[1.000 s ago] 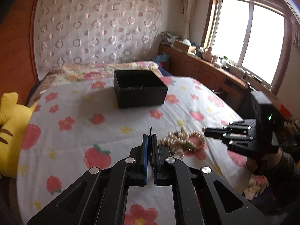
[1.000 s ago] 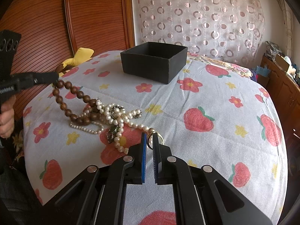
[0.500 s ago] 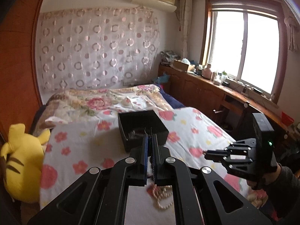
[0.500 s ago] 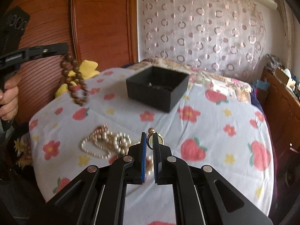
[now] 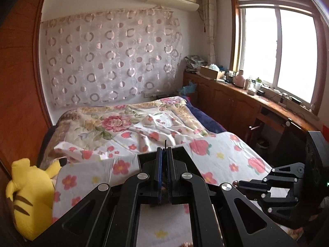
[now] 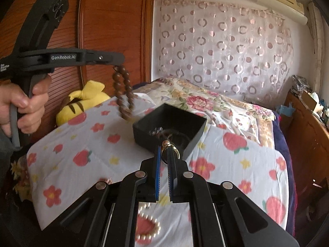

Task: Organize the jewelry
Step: 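Carry the brown bead bracelet and ring to the black box with both tools, then open both tools to drop the beads and ring into the box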

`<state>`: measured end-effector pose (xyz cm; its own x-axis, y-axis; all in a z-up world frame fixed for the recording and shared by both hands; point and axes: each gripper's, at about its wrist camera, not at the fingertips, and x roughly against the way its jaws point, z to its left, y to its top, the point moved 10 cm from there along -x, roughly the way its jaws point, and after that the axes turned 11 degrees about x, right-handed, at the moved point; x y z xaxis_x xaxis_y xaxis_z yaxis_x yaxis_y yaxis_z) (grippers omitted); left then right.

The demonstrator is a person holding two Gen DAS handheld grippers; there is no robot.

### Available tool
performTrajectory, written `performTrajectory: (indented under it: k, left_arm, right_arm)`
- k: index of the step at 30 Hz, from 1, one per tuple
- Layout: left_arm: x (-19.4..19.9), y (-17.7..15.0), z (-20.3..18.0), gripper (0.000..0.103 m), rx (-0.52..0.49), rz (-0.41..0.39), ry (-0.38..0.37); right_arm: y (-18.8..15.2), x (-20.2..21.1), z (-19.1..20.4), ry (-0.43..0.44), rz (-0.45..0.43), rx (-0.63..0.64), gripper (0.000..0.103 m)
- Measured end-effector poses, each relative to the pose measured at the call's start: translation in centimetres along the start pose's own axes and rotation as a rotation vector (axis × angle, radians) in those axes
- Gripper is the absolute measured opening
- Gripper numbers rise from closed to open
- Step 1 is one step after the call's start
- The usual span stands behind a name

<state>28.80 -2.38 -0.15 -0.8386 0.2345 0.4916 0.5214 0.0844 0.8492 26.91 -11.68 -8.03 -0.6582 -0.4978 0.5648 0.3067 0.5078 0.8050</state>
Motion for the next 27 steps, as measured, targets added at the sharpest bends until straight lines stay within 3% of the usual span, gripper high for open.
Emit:
performTrajectory:
  k: [6,13,19,22,23,27]
  left_arm:
    - [-3.7,0.3,0.2,0.003,0.014,0.029,0.011]
    - [-8.5,-3.6,1.9,0.003,0.048,0.119,0.051]
    - [-9.0,-5.3,2.9,0.004,0.054,0.142,0.072]
    - [-8.2,-5.1,3.5,0.019,0.064,0.128,0.073]
    - [-8.1,-5.0,3.5,0.032,0.063,0.123,0.077]
    - [-7.2,-4.8,4.2,0.05,0.051,0.101,0.096]
  right_arm:
    - [1.3,-2.4,-1.6,-0.02,0.015,-0.006,0.007]
    - [1.5,-5.1,-2.2,-0.013,0.045,-0.006,0.007]
    - [1.4,-7.8,-1.9,0.004,0.073,0.008,0.008]
    - [1.4,-9.3,-1.9,0.008,0.094,0.007,0.008]
    - [1.3,-9.6,-2.1,0.007,0.098,0.007,0.008]
    - [1.1,-11.1,-2.4,0.008,0.118,-0.002,0.008]
